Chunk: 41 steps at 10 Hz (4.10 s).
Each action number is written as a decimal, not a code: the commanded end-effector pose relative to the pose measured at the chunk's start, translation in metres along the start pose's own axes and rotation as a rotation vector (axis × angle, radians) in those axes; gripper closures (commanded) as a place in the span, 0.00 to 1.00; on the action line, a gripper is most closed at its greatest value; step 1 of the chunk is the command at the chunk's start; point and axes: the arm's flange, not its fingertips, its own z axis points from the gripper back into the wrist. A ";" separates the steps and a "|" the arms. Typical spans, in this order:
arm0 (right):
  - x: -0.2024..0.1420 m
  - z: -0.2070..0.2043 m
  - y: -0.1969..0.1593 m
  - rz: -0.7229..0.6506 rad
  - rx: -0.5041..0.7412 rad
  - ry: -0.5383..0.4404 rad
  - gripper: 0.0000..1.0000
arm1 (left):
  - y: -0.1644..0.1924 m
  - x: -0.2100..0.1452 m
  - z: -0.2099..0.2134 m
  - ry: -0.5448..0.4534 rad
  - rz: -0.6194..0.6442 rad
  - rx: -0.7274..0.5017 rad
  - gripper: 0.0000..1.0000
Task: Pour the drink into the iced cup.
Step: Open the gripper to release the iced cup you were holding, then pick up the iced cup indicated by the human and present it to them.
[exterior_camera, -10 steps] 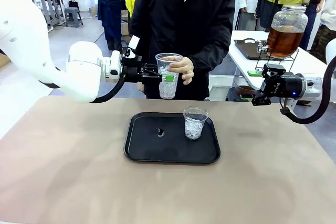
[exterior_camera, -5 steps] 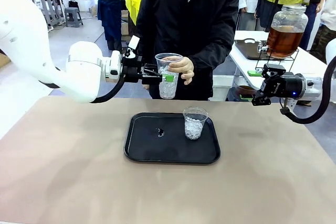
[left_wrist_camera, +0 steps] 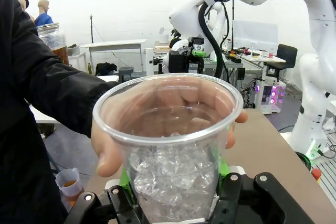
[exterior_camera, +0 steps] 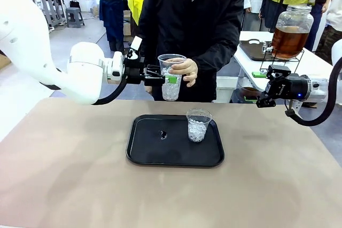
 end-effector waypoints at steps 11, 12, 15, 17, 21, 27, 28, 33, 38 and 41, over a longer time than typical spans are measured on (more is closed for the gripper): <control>0.000 -0.001 0.002 0.004 -0.003 -0.004 0.00 | -0.008 -0.023 0.097 0.025 -0.011 0.070 0.00; 0.000 -0.001 0.002 0.004 -0.003 -0.004 0.00 | -0.013 -0.031 0.118 0.015 -0.015 0.071 0.00; 0.000 -0.001 0.002 0.004 -0.003 -0.004 0.00 | -0.031 -0.057 0.173 -0.006 -0.058 0.031 0.00; 0.000 -0.001 0.002 0.004 -0.003 -0.004 0.00 | -0.039 -0.070 0.197 -0.020 -0.057 0.040 0.00; 0.000 -0.001 0.002 0.004 -0.003 -0.004 0.00 | -0.037 -0.072 0.201 -0.012 -0.032 0.053 0.00; 0.000 -0.001 0.002 0.004 -0.003 -0.004 0.00 | -0.037 -0.072 0.201 -0.012 -0.032 0.053 0.00; 0.000 -0.001 0.002 0.004 -0.003 -0.004 0.00 | -0.037 -0.072 0.201 -0.012 -0.032 0.053 0.00; 0.000 -0.001 0.002 0.004 -0.003 -0.004 0.00 | -0.037 -0.072 0.201 -0.012 -0.032 0.053 0.00; 0.000 -0.001 0.002 0.004 -0.003 -0.004 0.00 | -0.037 -0.072 0.201 -0.012 -0.032 0.053 0.00; 0.000 -0.001 0.002 0.004 -0.003 -0.004 0.00 | -0.037 -0.072 0.201 -0.012 -0.032 0.053 0.00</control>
